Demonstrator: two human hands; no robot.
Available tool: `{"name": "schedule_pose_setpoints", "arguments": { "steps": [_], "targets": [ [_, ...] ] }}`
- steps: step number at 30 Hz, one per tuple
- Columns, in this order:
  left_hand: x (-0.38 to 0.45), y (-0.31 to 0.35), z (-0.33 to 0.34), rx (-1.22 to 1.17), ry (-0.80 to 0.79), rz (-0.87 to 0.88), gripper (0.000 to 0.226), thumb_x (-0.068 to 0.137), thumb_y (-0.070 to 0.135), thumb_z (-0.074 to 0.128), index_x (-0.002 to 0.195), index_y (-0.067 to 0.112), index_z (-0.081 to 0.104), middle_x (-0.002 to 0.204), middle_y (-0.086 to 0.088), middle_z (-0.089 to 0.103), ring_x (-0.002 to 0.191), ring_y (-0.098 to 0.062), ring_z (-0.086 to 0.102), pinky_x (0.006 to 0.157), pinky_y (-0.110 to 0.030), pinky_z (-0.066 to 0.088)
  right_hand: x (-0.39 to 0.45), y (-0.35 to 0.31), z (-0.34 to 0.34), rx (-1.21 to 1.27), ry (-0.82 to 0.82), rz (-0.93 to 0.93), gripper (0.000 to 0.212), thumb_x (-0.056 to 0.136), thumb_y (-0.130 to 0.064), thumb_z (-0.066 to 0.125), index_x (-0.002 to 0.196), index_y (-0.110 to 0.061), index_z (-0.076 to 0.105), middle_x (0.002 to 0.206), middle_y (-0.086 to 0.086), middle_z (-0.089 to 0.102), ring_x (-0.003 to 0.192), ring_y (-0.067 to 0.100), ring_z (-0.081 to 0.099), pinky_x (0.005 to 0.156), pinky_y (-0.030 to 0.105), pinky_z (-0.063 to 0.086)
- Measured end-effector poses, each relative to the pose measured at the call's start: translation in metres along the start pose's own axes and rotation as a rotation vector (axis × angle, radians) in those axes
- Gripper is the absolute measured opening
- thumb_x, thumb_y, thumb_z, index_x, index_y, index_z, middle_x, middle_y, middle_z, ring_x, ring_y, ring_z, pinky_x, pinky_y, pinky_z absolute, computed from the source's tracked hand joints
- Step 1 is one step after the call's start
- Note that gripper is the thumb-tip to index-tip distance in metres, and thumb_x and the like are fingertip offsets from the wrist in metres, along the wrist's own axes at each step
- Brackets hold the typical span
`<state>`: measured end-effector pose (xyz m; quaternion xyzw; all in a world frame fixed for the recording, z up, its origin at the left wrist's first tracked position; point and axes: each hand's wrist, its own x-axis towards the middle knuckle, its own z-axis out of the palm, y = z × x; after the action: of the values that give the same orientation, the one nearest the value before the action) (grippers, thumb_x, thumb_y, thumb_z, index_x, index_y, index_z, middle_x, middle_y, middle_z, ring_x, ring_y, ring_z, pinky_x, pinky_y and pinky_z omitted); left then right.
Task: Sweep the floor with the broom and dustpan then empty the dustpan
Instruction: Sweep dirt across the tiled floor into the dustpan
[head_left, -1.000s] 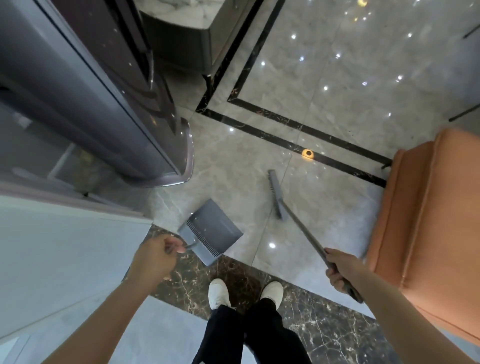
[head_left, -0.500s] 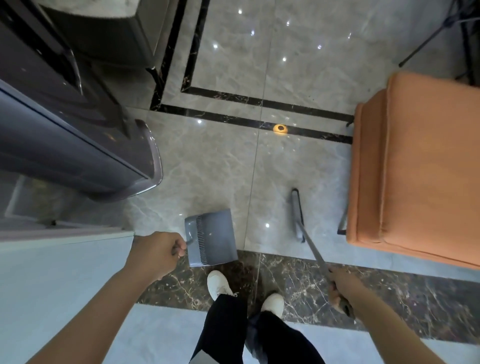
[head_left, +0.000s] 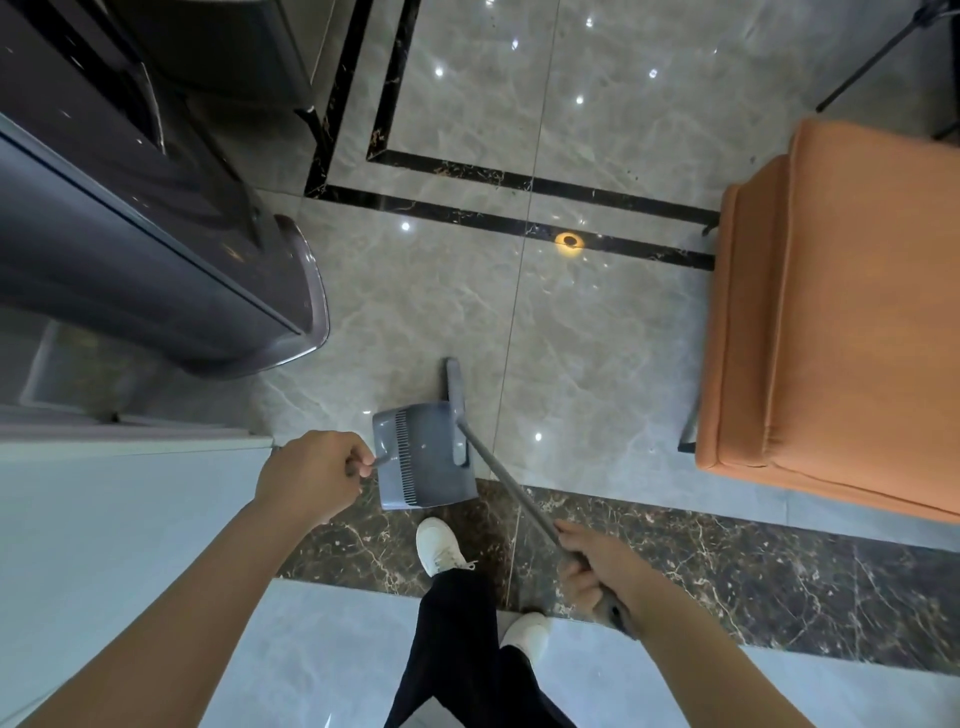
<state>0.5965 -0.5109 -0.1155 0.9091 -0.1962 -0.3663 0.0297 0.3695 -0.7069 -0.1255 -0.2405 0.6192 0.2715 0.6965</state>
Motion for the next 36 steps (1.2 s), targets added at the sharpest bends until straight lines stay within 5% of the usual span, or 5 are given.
{"name": "schedule_pose_setpoints", "arguments": {
  "steps": [4, 10, 15, 19, 36],
  "targets": [
    [-0.004, -0.004, 0.005, -0.006, 0.01, 0.018, 0.03, 0.089, 0.008, 0.05, 0.092, 0.031, 0.069, 0.091, 0.016, 0.072, 0.053, 0.001, 0.051, 0.051, -0.019, 0.039, -0.008, -0.011, -0.016, 0.147, -0.04, -0.019, 0.025, 0.103, -0.018, 0.035, 0.121, -0.015, 0.052, 0.044, -0.003, 0.034, 0.024, 0.005, 0.027, 0.023, 0.01, 0.022],
    [-0.004, -0.009, 0.007, 0.003, 0.016, 0.038, 0.029, 0.088, 0.01, 0.052, 0.098, 0.031, 0.069, 0.085, 0.012, 0.069, 0.061, -0.005, 0.052, 0.053, -0.019, 0.038, 0.012, -0.031, 0.004, -0.173, 0.175, -0.094, 0.028, 0.103, -0.012, 0.031, 0.109, -0.027, 0.054, 0.054, 0.002, 0.033, 0.028, 0.007, 0.025, 0.029, 0.013, 0.025],
    [0.002, -0.008, 0.003, -0.007, -0.005, 0.052, 0.03, 0.089, 0.011, 0.049, 0.1, 0.029, 0.069, 0.097, 0.006, 0.071, 0.085, -0.016, 0.065, 0.074, -0.029, 0.053, 0.005, -0.053, 0.028, 0.074, -0.053, 0.068, 0.023, 0.104, -0.02, 0.032, 0.095, -0.021, 0.053, 0.039, -0.003, 0.027, 0.021, 0.007, 0.024, 0.023, 0.01, 0.022],
    [0.005, -0.009, -0.006, -0.035, -0.029, 0.056, 0.029, 0.091, 0.012, 0.045, 0.103, 0.029, 0.065, 0.103, 0.004, 0.068, 0.092, -0.018, 0.063, 0.073, -0.028, 0.048, 0.0, -0.078, 0.043, 0.158, -0.154, 0.151, 0.029, 0.102, -0.024, 0.037, 0.076, -0.016, 0.047, 0.037, -0.003, 0.028, 0.019, 0.007, 0.027, 0.02, 0.011, 0.024],
    [0.065, 0.01, -0.059, -0.561, 0.159, -0.313, 0.023, 0.09, 0.009, 0.055, 0.096, 0.027, 0.069, 0.093, 0.011, 0.071, 0.067, -0.016, 0.068, 0.061, -0.036, 0.06, -0.004, -0.269, 0.06, 0.115, 0.018, -0.186, 0.02, 0.102, -0.02, 0.036, 0.087, -0.022, 0.048, 0.05, -0.003, 0.023, 0.023, 0.005, 0.025, 0.022, 0.01, 0.02]
  ]
}}
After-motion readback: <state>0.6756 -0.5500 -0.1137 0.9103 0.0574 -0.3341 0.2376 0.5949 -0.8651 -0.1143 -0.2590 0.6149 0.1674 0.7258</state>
